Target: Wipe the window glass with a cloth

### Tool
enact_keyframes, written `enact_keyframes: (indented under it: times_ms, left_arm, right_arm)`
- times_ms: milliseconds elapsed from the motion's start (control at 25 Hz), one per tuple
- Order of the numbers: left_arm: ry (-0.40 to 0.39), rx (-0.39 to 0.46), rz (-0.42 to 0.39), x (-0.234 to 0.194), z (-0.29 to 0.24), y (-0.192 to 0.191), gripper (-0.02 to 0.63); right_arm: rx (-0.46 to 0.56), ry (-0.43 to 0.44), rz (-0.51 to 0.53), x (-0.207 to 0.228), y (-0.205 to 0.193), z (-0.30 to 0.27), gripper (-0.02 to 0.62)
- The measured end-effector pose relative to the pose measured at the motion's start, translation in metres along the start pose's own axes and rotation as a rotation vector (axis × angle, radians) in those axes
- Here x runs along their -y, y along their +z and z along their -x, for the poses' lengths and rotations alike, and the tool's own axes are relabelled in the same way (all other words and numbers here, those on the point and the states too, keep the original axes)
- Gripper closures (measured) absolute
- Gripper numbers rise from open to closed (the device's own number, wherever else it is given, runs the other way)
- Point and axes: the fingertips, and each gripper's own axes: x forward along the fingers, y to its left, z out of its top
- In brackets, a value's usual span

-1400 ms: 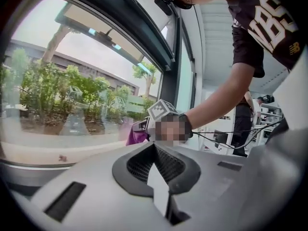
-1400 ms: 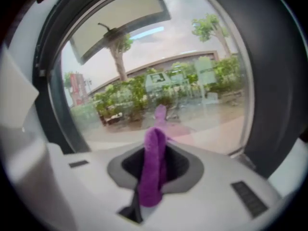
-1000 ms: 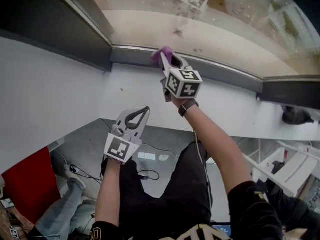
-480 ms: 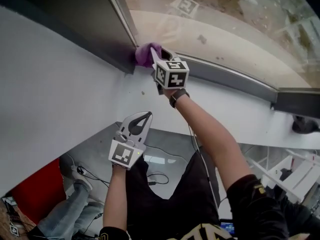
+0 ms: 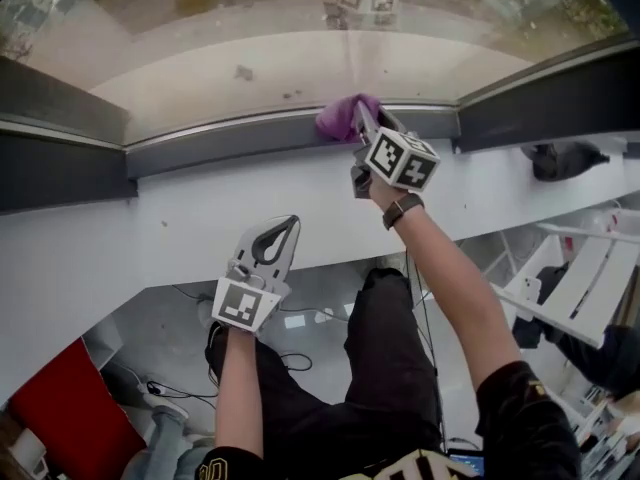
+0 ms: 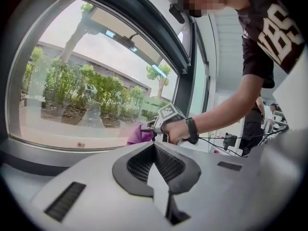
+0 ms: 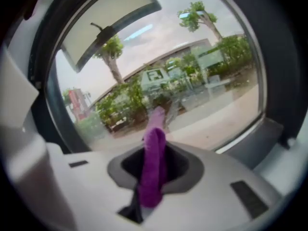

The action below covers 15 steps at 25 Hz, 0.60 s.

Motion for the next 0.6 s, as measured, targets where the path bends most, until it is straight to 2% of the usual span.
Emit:
enact_keyframes:
  times_ms: [120, 240, 360, 480, 600]
  left_arm:
    - [-0.02, 0.014, -0.011, 0.03, -0.044, 0.0, 0.597]
    - [-0.063, -0.004, -0.039, 0.063, -0.08, -0.006, 0.597]
    - [-0.077, -0.016, -0.062, 0.086, -0.104, -0.005, 0.597]
    - [-0.042, -0.03, -0.053, 0.097, -0.113, 0.007, 0.597]
    - [0.059, 0.014, -0.078, 0.097, -0.106, 0.057, 0.597]
  right_arm:
    - [0.047, -0.089, -0.01, 0.086, 0.033, 0.028, 0.523]
    - [0.095, -0.206, -0.076, 0.159, 0.055, 0.055, 0.523]
    - [0.129, -0.29, -0.151, 0.208, 0.069, 0.072, 0.523]
    - [0.107, -0.29, -0.192, 0.214, 0.065, 0.094, 0.523]
    - [0.039, -0.208, -0.159, 0.17, 0.06, 0.119, 0.523]
